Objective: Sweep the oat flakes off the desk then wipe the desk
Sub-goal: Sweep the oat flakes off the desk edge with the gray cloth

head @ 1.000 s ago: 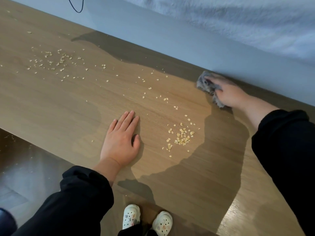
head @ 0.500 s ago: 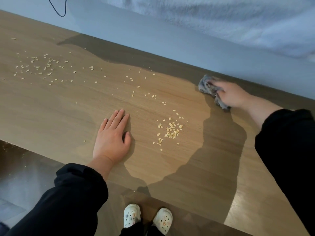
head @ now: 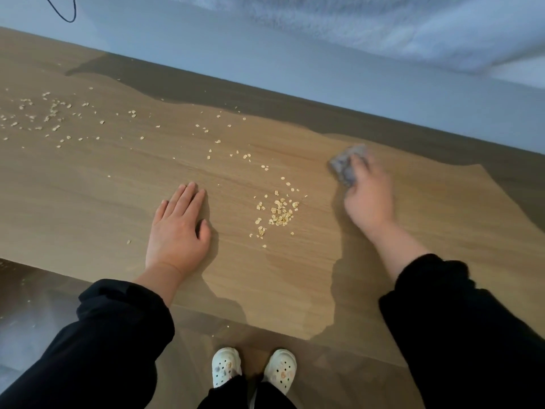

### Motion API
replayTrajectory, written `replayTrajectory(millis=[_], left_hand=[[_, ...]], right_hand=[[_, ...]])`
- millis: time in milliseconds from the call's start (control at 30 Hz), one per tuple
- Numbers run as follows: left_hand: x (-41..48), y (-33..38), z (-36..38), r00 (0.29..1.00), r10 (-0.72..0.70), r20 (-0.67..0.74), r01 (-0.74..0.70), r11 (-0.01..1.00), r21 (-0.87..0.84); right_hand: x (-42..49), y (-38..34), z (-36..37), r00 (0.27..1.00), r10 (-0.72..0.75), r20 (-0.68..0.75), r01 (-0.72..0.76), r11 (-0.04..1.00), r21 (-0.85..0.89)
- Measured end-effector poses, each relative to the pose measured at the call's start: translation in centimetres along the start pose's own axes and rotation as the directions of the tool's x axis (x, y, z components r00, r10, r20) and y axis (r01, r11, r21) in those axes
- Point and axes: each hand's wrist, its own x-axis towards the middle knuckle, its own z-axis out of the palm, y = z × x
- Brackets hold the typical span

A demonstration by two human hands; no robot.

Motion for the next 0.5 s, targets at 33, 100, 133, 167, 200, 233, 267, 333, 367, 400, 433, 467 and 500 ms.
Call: replayTrajectory(millis=[33,100,133,167,200,233,267,333,367,400,433,467,500], left_hand=[[0.0,0.0,0.0,1.000,-0.003,0.000,0.003,1.000,0.002],[-0.1,0.0,0.0,1.000,-0.008,-0.001,0.008,1.000,0.005],[-0.1,0.0,0.0,1.000,-0.008,-0.001,0.008,1.000,0.005],[0.0,0.0,0.0,1.000,-0.008,0.000,0.008,1.000,0.003],[0.0,-0.1,0.0,1.000,-0.008,0.000,0.008,1.000,0.000],[0.1,-0.1,0.0,1.000,-0.007,-0.002,0.007,1.000,-0.002],[0.1,0.0,0.0,1.000,-0.006,-0.002,0.006,1.000,-0.003],[0.1,0.0,0.0,1.000,-0.008,0.003,0.008,1.000,-0.005],[0.1,0.0,-0.1,1.000,-0.011,0.005,0.011,1.000,-0.006],[0.1,0.1,-0.1,1.000,-0.012,0.004,0.012,1.000,-0.008],[0.0,0.1,-0.2,1.000,-0.011,-0.001,0.011,1.000,-0.012],[0.1,0.2,-0.2,1.000,-0.008,-0.006,0.008,1.000,-0.016],[0.1,0.2,-0.2,1.000,-0.005,-0.008,0.005,1.000,-0.019]], right_hand=[[-0.8,-1.1,0.4,0.998,-0.038,0.052,0.039,0.999,-0.017],[-1.6,-1.7,0.5,0.988,-0.116,0.100,0.123,0.989,-0.077],[-1.3,-1.1,0.1,0.986,-0.137,0.096,0.150,0.979,-0.135],[-0.8,-0.1,-0.4,0.989,-0.128,0.079,0.142,0.969,-0.201],[-0.2,1.1,-0.8,0.995,-0.088,0.056,0.099,0.961,-0.257],[0.4,2.4,-1.3,0.999,-0.022,0.039,0.033,0.955,-0.296],[0.8,3.4,-1.9,0.998,0.053,0.020,-0.044,0.953,-0.301],[0.7,3.9,-2.0,0.987,0.157,-0.025,-0.158,0.961,-0.227],[0.2,3.3,-1.5,0.982,0.182,-0.040,-0.186,0.969,-0.164],[-0.5,2.2,-1.0,0.981,0.189,-0.049,-0.193,0.976,-0.105],[-1.5,1.0,-0.4,0.984,0.173,-0.053,-0.176,0.982,-0.064],[-2.5,-0.4,0.2,0.990,0.130,-0.046,-0.132,0.990,-0.041],[-3.8,-1.5,0.8,0.998,0.066,-0.017,-0.066,0.997,-0.032]])
